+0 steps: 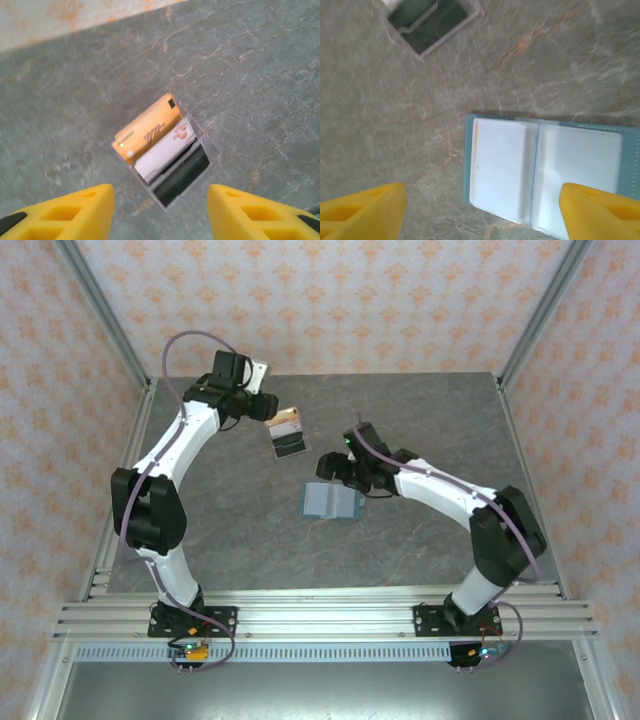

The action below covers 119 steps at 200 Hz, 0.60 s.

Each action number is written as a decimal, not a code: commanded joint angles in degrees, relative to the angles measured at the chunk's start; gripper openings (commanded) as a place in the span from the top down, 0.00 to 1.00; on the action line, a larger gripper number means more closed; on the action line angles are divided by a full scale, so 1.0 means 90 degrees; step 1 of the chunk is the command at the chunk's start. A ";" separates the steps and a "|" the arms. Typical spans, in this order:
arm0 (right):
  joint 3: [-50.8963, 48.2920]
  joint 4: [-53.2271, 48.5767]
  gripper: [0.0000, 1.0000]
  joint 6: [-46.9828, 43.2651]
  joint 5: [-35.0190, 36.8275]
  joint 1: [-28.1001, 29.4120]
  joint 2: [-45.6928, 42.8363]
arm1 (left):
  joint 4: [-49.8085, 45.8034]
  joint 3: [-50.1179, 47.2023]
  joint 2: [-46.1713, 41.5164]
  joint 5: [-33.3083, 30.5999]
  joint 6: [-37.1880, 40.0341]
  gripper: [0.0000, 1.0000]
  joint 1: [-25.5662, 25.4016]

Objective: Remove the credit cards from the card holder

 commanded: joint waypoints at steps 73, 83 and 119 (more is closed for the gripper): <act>0.0493 -0.0952 0.47 -0.0452 0.0925 0.0478 0.1297 | 0.0274 -0.2437 -0.1068 -0.0585 -0.3436 0.40 -0.0730; 0.0520 -0.1023 0.50 -0.0521 0.0920 0.0477 0.1399 | 0.0180 -0.2474 -0.1060 -0.0552 -0.3636 0.40 -0.0773; 0.0545 -0.1168 0.55 -0.0693 0.1008 0.0477 0.1635 | 0.0463 -0.2950 -0.1197 -0.0180 -0.4300 0.39 -0.0965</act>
